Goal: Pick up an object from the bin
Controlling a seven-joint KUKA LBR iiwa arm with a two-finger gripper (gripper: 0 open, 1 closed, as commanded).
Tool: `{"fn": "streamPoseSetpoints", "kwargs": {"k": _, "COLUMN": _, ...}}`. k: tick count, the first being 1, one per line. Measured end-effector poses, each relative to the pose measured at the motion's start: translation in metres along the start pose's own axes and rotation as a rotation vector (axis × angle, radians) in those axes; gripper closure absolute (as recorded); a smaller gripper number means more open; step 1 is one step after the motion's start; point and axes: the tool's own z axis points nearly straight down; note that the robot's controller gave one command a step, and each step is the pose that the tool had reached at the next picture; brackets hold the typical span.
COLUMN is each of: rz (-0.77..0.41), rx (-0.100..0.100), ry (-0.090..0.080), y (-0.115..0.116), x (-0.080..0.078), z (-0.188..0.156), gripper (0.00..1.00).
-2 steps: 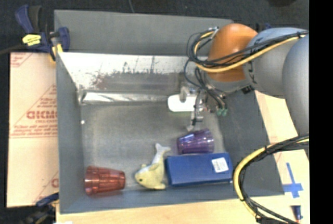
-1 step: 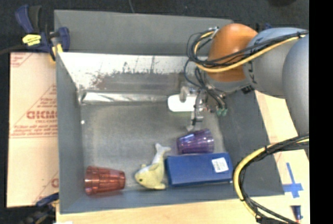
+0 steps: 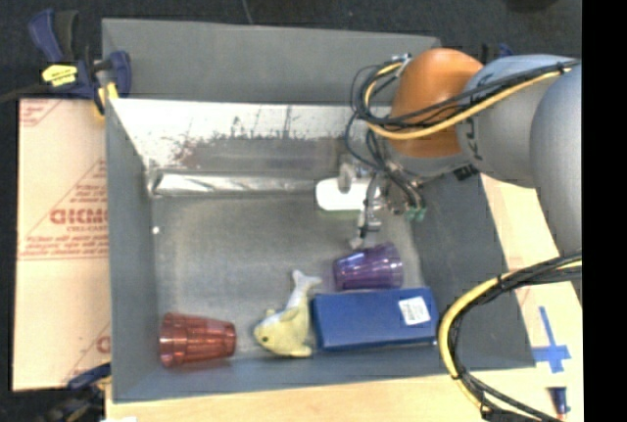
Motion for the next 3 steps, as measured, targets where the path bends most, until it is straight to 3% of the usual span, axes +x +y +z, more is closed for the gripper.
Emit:
{"fn": "streamPoseSetpoints", "kwargs": {"k": 1, "rz": -0.015, "rx": 0.0, "ry": 0.002, "y": 0.034, "x": 0.021, "z": -0.12, "gripper": 1.0}}
{"fn": "streamPoseSetpoints", "kwargs": {"k": 2, "rz": -0.016, "rx": 0.001, "ry": 0.002, "y": 0.034, "x": 0.021, "z": -0.12, "gripper": 1.0}}
{"fn": "streamPoseSetpoints", "kwargs": {"k": 3, "rz": 0.04, "rx": 0.0, "ry": -0.006, "y": 0.021, "x": 0.02, "z": -0.051, "gripper": 1.0}}
